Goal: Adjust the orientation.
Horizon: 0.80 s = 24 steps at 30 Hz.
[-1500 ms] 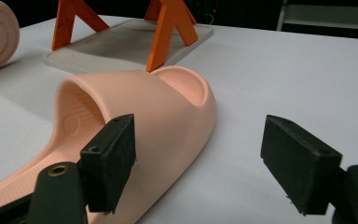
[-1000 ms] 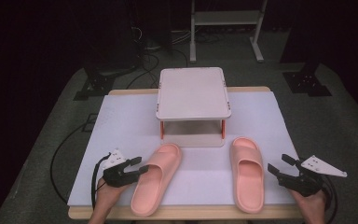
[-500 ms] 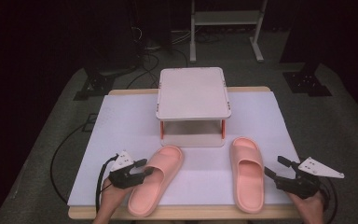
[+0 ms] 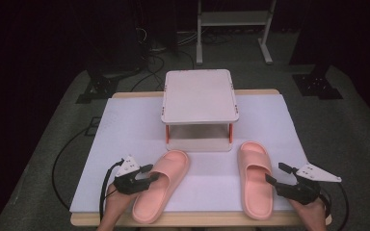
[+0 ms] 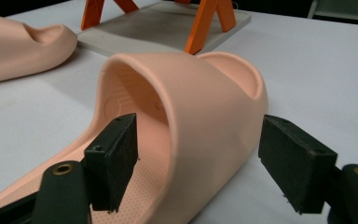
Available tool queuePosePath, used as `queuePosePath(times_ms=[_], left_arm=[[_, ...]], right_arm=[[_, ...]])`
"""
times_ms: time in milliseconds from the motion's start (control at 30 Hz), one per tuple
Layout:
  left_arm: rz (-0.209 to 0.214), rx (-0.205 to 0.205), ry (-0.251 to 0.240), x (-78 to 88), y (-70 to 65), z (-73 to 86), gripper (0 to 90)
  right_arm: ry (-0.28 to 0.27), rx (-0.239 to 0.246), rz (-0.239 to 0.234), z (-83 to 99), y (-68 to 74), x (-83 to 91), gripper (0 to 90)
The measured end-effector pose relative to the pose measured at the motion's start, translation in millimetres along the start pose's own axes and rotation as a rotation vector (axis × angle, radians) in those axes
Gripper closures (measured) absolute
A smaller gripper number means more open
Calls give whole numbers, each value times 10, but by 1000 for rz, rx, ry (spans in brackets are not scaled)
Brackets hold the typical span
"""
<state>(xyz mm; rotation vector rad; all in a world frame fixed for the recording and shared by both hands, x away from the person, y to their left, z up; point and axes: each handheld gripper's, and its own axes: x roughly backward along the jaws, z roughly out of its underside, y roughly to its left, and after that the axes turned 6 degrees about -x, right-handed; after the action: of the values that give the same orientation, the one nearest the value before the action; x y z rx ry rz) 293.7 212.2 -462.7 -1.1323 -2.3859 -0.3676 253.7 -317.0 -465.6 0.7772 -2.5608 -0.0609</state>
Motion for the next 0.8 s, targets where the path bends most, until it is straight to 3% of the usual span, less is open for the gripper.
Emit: queuePosePath(times_ms=[233,367,800], left_arm=[[-4,-1,-5,-10,-6,-6,537],[-4,-15,-11,7,9,-6,578],[-19,-19,6,-36,7,5,560]], right_arm=[[27,13,-2,5,34,-76,338],[31,24,11,-2,48,-117,384],[63,22,65,24,45,-173,530]])
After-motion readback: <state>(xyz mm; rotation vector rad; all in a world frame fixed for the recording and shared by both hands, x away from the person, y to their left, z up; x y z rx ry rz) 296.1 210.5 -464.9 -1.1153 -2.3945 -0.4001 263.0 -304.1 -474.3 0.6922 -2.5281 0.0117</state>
